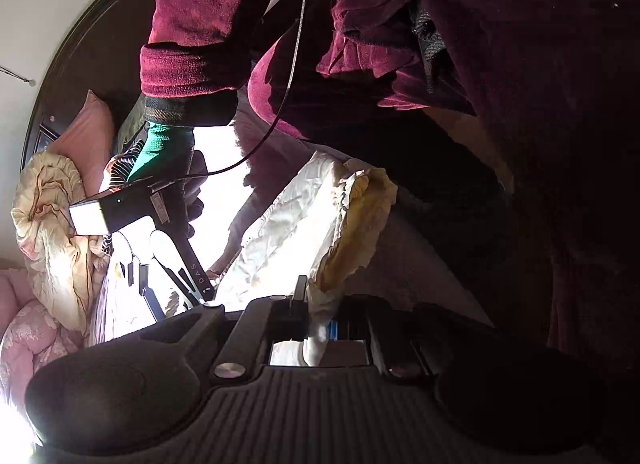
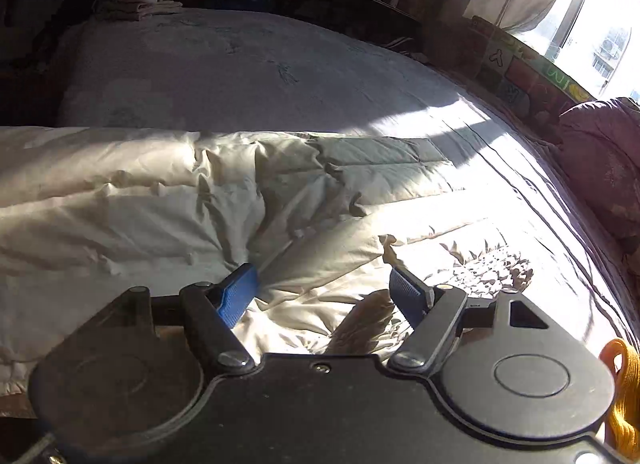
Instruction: Fold clothes
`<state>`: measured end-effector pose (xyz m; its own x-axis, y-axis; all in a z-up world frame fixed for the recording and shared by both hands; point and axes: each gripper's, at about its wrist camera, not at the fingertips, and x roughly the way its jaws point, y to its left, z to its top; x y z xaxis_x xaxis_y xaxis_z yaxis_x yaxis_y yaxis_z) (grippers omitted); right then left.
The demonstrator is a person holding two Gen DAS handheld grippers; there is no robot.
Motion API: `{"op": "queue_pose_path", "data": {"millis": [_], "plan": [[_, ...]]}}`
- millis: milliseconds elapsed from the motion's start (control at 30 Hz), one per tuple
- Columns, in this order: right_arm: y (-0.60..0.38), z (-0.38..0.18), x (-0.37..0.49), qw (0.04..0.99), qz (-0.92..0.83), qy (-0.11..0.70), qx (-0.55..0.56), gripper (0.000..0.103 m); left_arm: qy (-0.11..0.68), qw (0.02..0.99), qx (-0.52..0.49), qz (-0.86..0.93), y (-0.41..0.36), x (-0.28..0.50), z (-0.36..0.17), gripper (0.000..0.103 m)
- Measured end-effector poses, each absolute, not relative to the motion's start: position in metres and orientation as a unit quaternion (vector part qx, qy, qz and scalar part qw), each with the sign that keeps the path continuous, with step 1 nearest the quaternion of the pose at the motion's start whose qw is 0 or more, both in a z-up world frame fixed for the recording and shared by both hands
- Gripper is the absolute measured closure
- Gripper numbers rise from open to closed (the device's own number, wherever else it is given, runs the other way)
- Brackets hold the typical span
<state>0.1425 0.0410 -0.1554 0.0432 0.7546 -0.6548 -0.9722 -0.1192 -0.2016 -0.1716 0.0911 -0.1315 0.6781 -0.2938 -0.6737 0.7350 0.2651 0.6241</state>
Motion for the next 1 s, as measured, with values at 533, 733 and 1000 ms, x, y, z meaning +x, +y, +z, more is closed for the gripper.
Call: {"op": "queue_pose_path", "data": {"millis": [533, 733, 1000], "plan": [[0.03, -0.175, 0.207, 0.597, 0.744, 0.264, -0.146, 0.026, 0.172, 0.941, 0.184, -0.228, 0.235, -0.017, -0.031, 0.095], [0.013, -0.187, 0.238, 0.604, 0.731, 0.317, 0.01, 0.024, 0.235, 0.955, 0.037, -0.179, 0.312, 0.064, -0.057, 0.095], [-0.011, -0.189, 0.243, 0.651, 0.679, 0.333, 0.061, 0.023, 0.314, 0.936, -0.106, -0.114, 0.372, 0.119, -0.111, 0.095]]}}
